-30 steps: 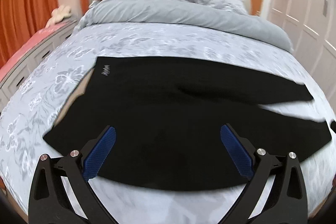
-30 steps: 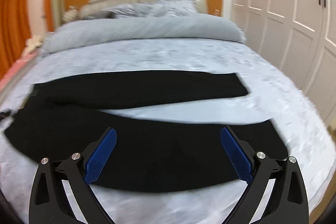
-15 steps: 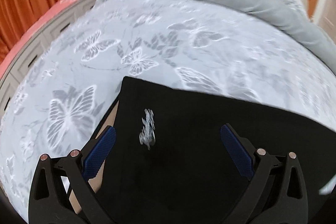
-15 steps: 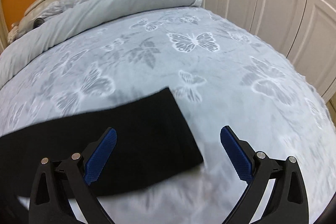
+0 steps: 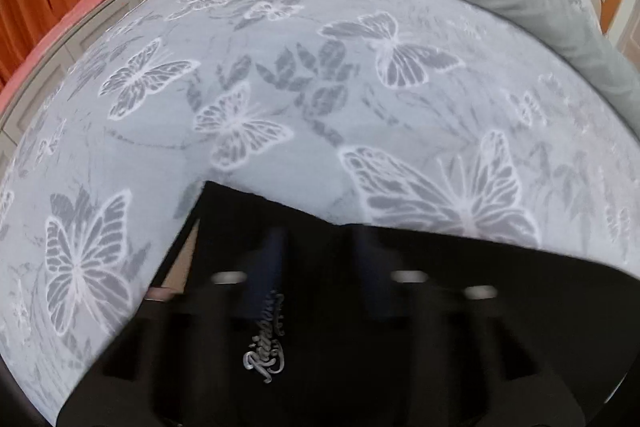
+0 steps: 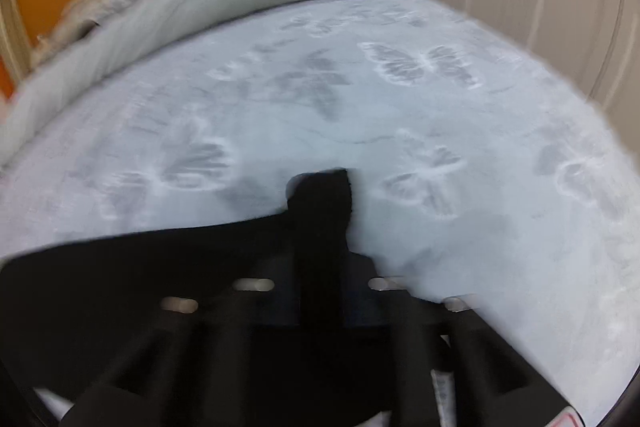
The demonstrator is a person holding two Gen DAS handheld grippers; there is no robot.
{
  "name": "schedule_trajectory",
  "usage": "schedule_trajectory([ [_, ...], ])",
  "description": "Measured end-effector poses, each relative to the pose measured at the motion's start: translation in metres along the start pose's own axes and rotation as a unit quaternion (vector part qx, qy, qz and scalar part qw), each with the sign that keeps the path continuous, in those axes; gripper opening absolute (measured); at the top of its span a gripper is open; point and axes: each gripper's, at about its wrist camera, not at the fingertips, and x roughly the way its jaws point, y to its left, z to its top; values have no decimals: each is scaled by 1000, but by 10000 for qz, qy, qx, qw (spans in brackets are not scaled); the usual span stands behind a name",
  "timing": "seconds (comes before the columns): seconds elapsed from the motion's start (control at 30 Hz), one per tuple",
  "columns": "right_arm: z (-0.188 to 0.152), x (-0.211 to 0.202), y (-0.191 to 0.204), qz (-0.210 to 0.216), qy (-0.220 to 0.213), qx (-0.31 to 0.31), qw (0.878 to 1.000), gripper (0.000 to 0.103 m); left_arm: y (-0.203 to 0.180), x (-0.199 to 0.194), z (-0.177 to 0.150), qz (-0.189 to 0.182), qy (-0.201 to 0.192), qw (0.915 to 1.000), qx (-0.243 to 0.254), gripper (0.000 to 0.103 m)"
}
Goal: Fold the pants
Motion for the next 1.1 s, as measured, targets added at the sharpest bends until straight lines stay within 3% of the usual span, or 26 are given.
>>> schedule_trajectory([
  [0.13, -1, -39, 10, 109, -346, -248, 9990, 10, 17, -33, -3, -549, -257, 9975, -372, 8],
  [0.17, -1, -50, 11, 188, -429, -245, 9986, 10, 19, -48, -5, -577, -372, 9970, -370, 0],
  [0.4, -24, -162, 5, 771, -1030, -512, 9904, 10, 59, -160, -36, -909, -1032, 9899, -333, 0],
  [0.5, -39, -175, -2, 740, -917, -532, 9916, 10, 72, -175, -50, -687, -907, 9932, -252, 0],
  [0.63, -60, -178, 0, 711, -808, -514, 9929, 10, 74, -153, -53, -669, -449, 9960, -378, 2],
  [0.7, -64, -177, 3, 676, -792, -551, 9930, 10, 70, -135, -48, -454, -371, 9976, -374, 12],
  [0.73, -63, -175, 4, 631, -776, -566, 9934, 10, 67, -124, -41, -346, -390, 9980, -365, 27],
  [0.77, -63, -174, 5, 598, -771, -568, 9936, 10, 66, -117, -40, -265, -439, 9980, -374, 49],
  [0.83, -62, -170, 3, 527, -768, -534, 9942, 10, 59, -95, -27, -153, -557, 9978, -335, 72],
  [0.93, -62, -159, 1, 437, -763, -440, 9952, 10, 52, -57, -10, -127, -443, 9985, -311, 74],
  [1.0, -60, -150, 0, 345, -743, -416, 9958, 10, 51, -31, 0, -291, -183, 9987, -367, 73],
  [1.03, -60, -147, 1, 296, -739, -412, 9960, 10, 52, -17, 5, -491, -21, 9980, -390, 61],
  [1.07, -60, -142, 1, 250, -734, -398, 9962, 10, 53, -9, 6, -457, 86, 9980, -434, 31],
  [1.1, -59, -138, 1, 211, -740, -361, 9964, 10, 55, -3, 6, -335, 120, 9982, -486, 14],
])
